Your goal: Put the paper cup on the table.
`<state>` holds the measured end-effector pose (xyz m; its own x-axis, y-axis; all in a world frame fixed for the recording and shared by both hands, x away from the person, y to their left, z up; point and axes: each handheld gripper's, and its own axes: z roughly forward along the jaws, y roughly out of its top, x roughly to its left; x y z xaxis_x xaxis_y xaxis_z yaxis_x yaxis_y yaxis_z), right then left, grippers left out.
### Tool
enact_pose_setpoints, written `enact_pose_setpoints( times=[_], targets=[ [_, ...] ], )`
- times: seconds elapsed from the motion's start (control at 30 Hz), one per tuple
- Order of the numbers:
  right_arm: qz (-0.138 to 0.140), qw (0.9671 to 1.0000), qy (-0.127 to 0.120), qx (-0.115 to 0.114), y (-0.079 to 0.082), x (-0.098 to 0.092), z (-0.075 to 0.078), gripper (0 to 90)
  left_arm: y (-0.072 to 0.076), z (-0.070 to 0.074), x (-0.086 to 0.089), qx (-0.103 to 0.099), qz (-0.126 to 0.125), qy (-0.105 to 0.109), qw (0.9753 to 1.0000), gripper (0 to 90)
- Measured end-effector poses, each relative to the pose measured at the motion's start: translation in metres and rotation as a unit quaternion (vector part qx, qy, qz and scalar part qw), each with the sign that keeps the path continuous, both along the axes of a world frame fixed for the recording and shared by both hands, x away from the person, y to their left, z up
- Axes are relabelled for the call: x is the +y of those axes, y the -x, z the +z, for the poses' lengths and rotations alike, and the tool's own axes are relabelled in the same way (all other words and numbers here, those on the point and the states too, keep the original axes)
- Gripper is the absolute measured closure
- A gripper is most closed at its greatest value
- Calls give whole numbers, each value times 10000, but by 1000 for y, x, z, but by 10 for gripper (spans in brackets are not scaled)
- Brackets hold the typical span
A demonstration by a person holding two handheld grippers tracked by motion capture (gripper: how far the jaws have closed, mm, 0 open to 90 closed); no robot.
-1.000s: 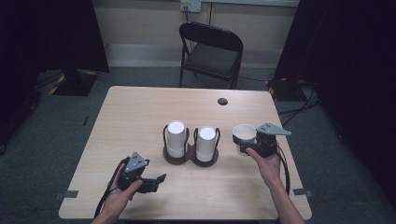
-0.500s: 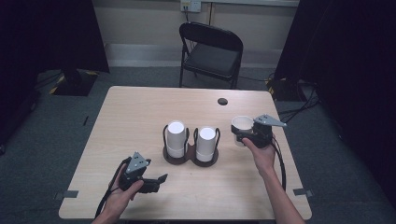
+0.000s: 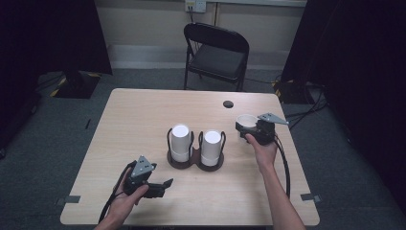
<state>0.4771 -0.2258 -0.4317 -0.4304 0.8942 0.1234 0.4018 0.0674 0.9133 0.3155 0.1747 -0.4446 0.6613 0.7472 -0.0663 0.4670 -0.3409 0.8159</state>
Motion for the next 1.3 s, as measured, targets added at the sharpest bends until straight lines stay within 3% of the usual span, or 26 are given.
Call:
enact_pose_setpoints(
  times=[0.27, 0.43, 0.6, 0.9, 1.13, 1.3],
  targets=[
    [-92, 9999, -116, 58, -8, 6, -15, 232, 2, 1, 3, -18, 38, -33, 10000, 180],
    [-131, 9999, 64, 62, -12, 10, -23, 232, 2, 1, 2, -26, 25, -41, 10000, 180],
    [-257, 9996, 42, 127, -19, 7, -35, 231, 3, 1, 2, -17, 28, -11, 10000, 180],
    [-236, 9996, 149, 17, -12, 8, -41, 225, 2, 1, 5, -66, 136, -46, 9999, 180],
    [-159, 9993, 285, 187, -5, 4, -40, 227, 4, 3, 1, -118, -4, -15, 9999, 179],
    [-142, 9991, 337, 227, -2, 3, -39, 224, 4, 3, 3, -97, 45, 20, 9999, 179]
  ],
)
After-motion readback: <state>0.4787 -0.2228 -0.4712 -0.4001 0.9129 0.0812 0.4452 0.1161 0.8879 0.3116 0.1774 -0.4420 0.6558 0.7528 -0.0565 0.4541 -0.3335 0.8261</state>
